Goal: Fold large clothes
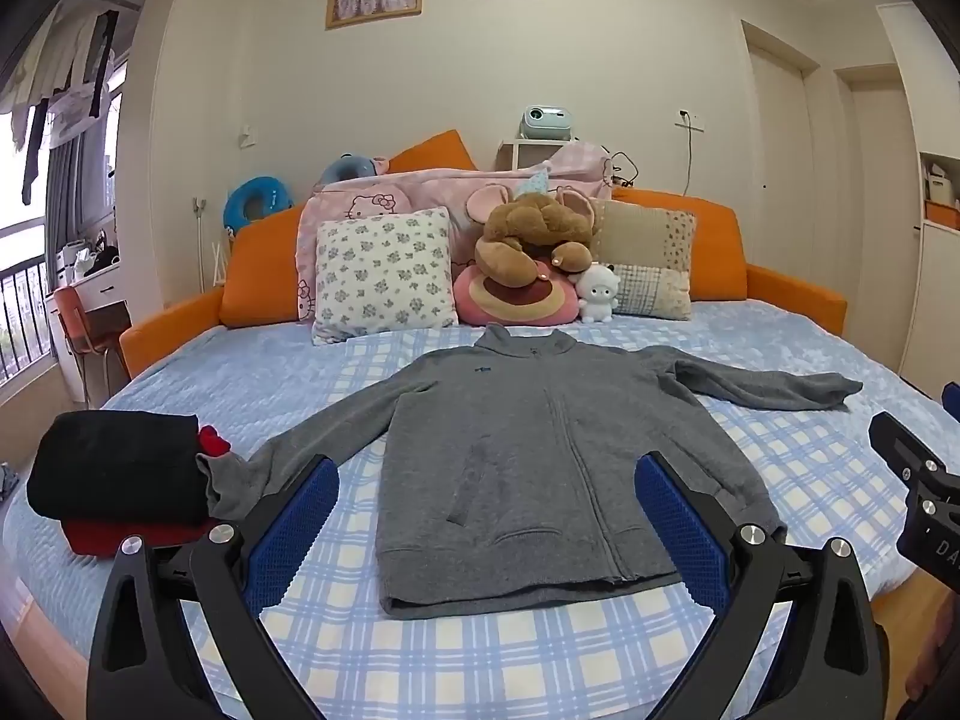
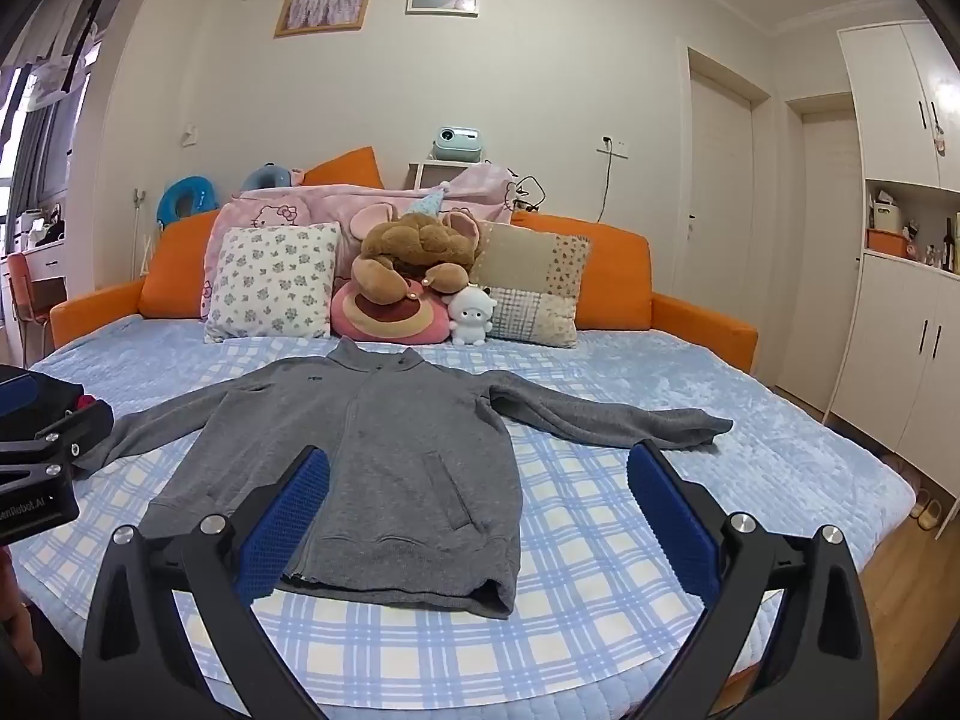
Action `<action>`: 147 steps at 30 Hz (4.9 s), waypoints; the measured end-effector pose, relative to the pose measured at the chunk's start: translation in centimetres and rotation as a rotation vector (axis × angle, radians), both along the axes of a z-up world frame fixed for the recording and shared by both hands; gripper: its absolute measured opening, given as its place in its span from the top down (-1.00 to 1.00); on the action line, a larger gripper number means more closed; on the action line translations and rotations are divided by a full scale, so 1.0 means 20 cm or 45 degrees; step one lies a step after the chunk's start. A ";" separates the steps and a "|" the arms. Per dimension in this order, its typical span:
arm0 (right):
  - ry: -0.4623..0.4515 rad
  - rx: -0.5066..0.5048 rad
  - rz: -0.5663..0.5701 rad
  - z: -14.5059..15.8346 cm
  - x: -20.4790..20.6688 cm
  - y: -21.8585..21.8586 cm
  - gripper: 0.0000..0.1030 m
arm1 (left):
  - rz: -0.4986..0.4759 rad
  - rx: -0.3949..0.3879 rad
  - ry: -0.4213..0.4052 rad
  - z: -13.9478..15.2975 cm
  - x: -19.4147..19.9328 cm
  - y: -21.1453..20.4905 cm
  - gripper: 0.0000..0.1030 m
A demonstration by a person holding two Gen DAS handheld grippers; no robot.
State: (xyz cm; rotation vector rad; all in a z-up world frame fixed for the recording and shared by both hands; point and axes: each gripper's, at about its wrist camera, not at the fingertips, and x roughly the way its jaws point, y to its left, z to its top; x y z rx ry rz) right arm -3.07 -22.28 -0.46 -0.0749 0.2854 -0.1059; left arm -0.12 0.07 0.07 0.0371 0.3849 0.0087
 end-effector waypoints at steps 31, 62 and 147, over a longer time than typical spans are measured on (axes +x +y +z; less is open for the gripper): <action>0.018 0.001 0.007 -0.04 0.05 0.01 -0.91 | 0.008 -0.044 0.040 -0.04 0.00 0.08 -0.94; 0.037 -0.001 0.005 -0.06 0.07 0.01 -0.91 | 0.011 0.003 0.051 -0.06 0.00 0.04 -0.94; 0.598 0.379 0.108 -0.52 1.48 -2.32 -0.52 | -0.583 -0.426 0.862 -0.54 3.10 -1.16 -0.94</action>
